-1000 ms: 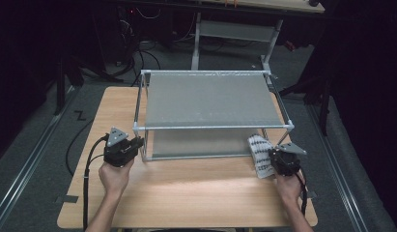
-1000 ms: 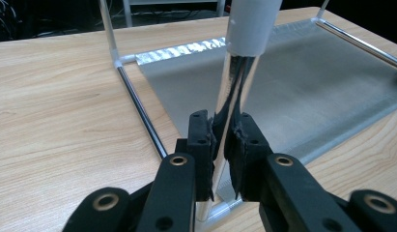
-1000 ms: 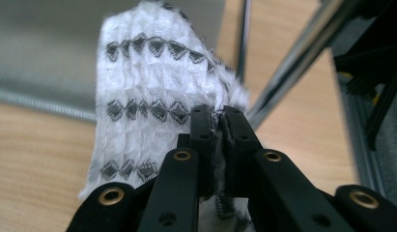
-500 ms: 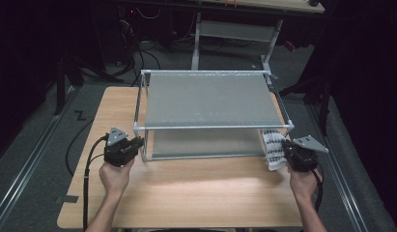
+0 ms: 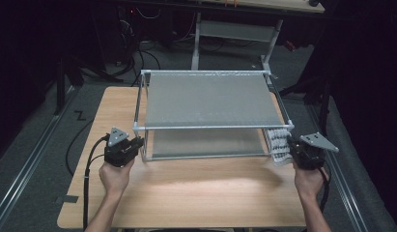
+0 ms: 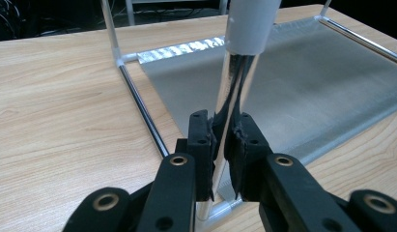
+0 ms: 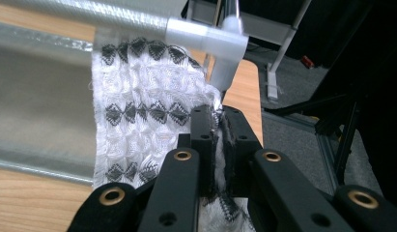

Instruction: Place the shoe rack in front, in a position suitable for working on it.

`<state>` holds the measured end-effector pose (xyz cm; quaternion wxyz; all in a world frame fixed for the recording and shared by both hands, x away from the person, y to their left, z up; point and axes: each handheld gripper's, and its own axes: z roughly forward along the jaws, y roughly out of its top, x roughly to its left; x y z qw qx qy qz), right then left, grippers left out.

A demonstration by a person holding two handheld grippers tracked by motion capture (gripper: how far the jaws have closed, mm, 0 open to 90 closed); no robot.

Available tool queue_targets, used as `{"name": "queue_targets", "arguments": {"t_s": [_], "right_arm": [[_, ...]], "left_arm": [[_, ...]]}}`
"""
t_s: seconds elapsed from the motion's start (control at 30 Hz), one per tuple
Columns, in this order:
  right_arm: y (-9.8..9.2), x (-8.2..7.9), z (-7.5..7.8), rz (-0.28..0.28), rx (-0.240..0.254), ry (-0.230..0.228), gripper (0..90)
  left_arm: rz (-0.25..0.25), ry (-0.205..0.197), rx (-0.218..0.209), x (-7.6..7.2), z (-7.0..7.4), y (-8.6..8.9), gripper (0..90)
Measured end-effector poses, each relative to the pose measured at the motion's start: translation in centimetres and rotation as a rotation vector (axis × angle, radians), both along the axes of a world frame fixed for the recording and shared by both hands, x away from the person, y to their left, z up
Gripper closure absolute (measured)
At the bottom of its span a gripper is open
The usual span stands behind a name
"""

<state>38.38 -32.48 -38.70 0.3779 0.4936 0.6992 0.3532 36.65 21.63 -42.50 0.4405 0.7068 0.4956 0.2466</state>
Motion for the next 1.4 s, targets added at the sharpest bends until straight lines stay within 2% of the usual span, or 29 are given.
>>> {"name": "queue_targets", "arguments": {"t_s": [0.17,0.2,0.27,0.3,0.33,0.37,0.43,0.5,0.53,0.63,0.83,0.87,0.9,0.97,1.0,1.03,1.07,1.13,1.17,1.2,1.23,1.3,1.4], "right_arm": [[0.0,0.7,-1.8,-0.013,0.007,0.033,85.0],[-0.1,1.2,-3.0,-0.023,0.016,0.062,85.0],[-0.1,1.7,-4.1,-0.030,0.026,0.091,85.0],[-0.1,1.7,-4.1,-0.030,0.026,0.091,85.0],[0.0,2.1,-5.2,-0.030,0.020,0.123,84.9],[0.0,2.1,-5.2,-0.030,0.020,0.123,84.9],[0.4,2.8,-7.0,-0.037,0.019,0.176,85.0],[0.5,3.0,-7.5,-0.037,0.013,0.190,85.0],[0.8,3.5,-8.6,-0.033,0.003,0.224,84.9],[1.2,3.7,-9.2,-0.027,-0.009,0.240,85.0],[0.9,3.5,-7.9,-0.026,0.010,0.219,85.0],[0.6,3.3,-6.4,-0.018,0.013,0.181,85.0],[0.6,3.3,-6.4,-0.018,0.013,0.181,85.0],[0.3,3.2,-4.3,-0.019,0.016,0.135,85.0],[0.3,3.2,-4.3,-0.019,0.016,0.135,85.0],[0.3,3.1,-3.5,-0.017,0.018,0.116,85.0],[0.2,2.7,-2.0,-0.015,0.022,0.073,84.9],[0.2,2.3,-0.6,-0.011,0.018,0.029,85.0],[0.2,2.3,-0.6,-0.011,0.018,0.029,85.0],[0.2,2.0,0.6,-0.006,0.026,-0.006,85.0],[0.2,2.0,1.1,-0.005,0.030,-0.016,85.0],[0.2,1.9,1.6,-0.006,0.024,-0.027,85.2],[0.2,2.1,1.3,-0.006,0.012,-0.015,85.2]], "left_arm": [[-0.002,-0.001,-0.002,0.1,0.0,0.0,80.1],[-0.002,0.000,-0.001,0.1,0.0,0.0,80.1],[-0.002,0.000,0.001,0.1,0.0,0.0,80.1],[-0.002,0.000,0.001,0.2,0.0,0.0,80.1],[0.000,0.000,-0.001,0.2,0.0,0.0,80.1],[0.000,0.000,-0.001,0.2,0.0,0.0,80.2],[0.002,-0.001,-0.003,0.3,0.0,-0.1,80.1],[0.004,-0.001,-0.007,0.3,-0.1,-0.1,80.1],[0.005,-0.002,-0.008,0.3,-0.1,-0.1,80.0],[0.005,-0.005,-0.011,0.4,-0.1,-0.1,80.0],[0.002,-0.003,-0.014,0.5,-0.1,-0.1,79.9],[0.000,-0.003,-0.014,0.5,-0.1,0.0,79.9],[-0.001,-0.002,-0.014,0.5,-0.1,0.0,79.9],[-0.002,-0.001,-0.019,0.6,-0.1,0.0,79.8],[-0.002,-0.002,-0.019,0.6,-0.1,0.0,79.8],[-0.001,-0.003,-0.017,0.6,-0.1,-0.1,79.8],[-0.001,-0.004,-0.017,0.6,-0.2,-0.1,79.9],[0.001,-0.006,-0.020,0.6,-0.2,-0.1,79.8],[0.001,-0.005,-0.022,0.6,-0.2,-0.1,79.8],[0.001,-0.003,-0.025,0.6,-0.2,-0.1,79.7],[-0.001,-0.002,-0.024,0.6,-0.2,-0.1,79.7],[-0.001,-0.002,-0.023,0.6,-0.2,-0.1,79.7],[0.000,-0.003,-0.023,0.6,-0.2,-0.1,79.8]]}}
